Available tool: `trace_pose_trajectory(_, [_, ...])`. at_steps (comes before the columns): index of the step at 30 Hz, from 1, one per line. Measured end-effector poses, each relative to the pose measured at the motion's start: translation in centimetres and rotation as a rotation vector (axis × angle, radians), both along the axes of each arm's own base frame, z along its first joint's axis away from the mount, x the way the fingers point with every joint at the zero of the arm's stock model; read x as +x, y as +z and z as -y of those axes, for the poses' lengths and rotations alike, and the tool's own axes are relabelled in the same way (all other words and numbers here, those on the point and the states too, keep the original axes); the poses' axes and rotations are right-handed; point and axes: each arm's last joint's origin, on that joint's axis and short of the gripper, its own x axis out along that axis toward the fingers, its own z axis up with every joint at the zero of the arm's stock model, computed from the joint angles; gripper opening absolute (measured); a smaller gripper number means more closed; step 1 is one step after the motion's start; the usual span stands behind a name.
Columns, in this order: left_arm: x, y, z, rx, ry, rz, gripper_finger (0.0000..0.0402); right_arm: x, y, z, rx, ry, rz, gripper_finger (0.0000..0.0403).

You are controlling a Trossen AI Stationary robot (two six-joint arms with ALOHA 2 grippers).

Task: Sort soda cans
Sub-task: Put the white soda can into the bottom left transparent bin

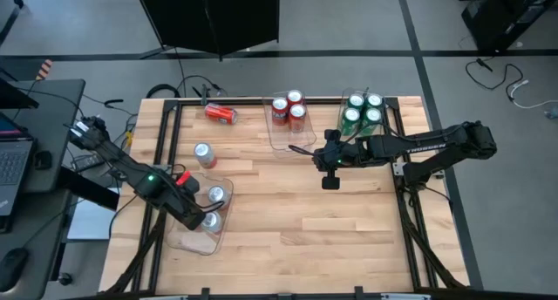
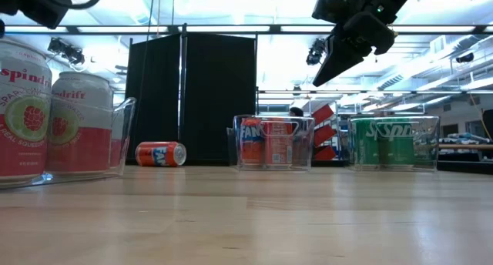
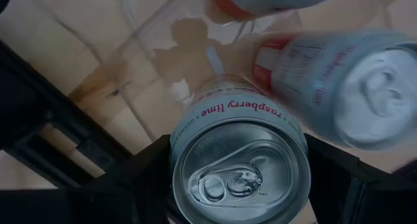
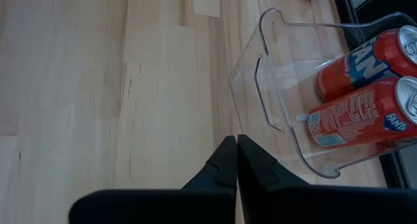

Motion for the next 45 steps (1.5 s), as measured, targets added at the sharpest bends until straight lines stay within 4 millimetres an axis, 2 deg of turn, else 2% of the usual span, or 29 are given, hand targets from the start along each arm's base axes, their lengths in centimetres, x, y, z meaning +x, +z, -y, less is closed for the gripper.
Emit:
trace_pose_trajectory(11, [-0.1,-2.0,-0.2,0.036,0.018,-0.003,0.0277,0.0,0.0,0.0,0.0,0.0,0.0,0.0])
trace_pose_trajectory(21, [0.0,-2.3,-0.1,0.031,0.019,0.011,0.028,0.0,0.0,0.0,0.0,0.0,-0.001,0.0])
trace_pose_trajectory(25, [0.2,-2.2,0.0,0.021,0.019,0.026,0.0367,0.0,0.0,0.0,0.0,0.0,0.0,0.0])
trace_pose_trajectory(27, [0.3,-2.0,0.1,0.015,0.009,0.036,0.0382,0.0,0.0,0.0,0.0,0.0,-0.002,0.0])
trace_pose_trajectory(31, [0.7,-1.8,0.4,-0.027,0.007,0.074,0.0348,0.0,0.0,0.0,-0.001,0.001,-0.001,0.0])
trace_pose_trajectory(34, [0.6,-1.7,0.4,-0.054,0.002,0.053,0.0338,0.0,0.0,0.0,-0.001,0.001,-0.001,0.0])
trace_pose_trajectory(39, [0.6,-0.1,0.4,-0.057,-0.003,0.044,0.0345,0.0,0.0,0.0,-0.002,0.002,-0.001,0.0])
trace_pose_trajectory(45, [0.0,2.8,-0.7,0.043,0.011,0.019,0.0354,0.0,0.0,0.0,-0.002,0.002,-0.001,0.0])
